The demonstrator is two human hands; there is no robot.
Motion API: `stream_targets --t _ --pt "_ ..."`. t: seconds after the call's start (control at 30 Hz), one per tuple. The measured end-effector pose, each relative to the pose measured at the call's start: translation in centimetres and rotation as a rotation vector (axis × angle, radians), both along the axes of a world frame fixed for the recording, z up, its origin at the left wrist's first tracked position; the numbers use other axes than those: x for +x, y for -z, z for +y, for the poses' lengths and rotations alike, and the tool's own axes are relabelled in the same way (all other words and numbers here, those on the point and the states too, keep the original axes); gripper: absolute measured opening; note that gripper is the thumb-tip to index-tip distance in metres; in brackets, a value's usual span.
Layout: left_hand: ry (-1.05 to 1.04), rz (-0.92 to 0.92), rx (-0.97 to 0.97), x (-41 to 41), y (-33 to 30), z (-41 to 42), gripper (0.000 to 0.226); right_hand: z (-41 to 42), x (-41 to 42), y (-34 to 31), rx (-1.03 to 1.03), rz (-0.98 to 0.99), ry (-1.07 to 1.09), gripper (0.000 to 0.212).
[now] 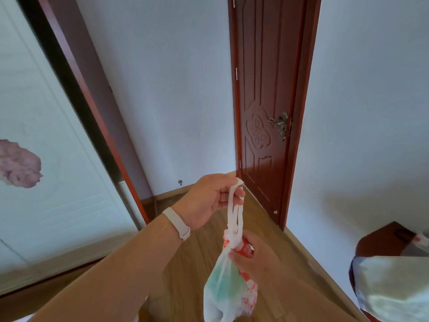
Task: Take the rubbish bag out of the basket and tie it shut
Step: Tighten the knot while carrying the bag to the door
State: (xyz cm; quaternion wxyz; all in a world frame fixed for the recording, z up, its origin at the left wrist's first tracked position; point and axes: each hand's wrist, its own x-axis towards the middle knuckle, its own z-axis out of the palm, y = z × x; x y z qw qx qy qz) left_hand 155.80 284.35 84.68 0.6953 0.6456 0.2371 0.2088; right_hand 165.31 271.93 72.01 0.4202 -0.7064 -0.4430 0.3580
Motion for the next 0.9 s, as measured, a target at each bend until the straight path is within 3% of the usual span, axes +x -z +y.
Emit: stream_targets --t 0.37,0.6,0.9 --pt "0.087 0.113 0.016 15.9 -0.1 11.6 0.032 12.7 14.4 1.7 -0.006 0.109 0.026 0.024" --pt "0.159 0.158 -0.015 24.0 0.5 15.5 0.029 17.9 21.5 2.9 0.016 0.156 0.182 0.03" --pt "0.346 0.201 -0.079 33.7 5.6 24.3 0.031 23.2 28.2 6.0 -0.118 0.219 0.361 0.035"
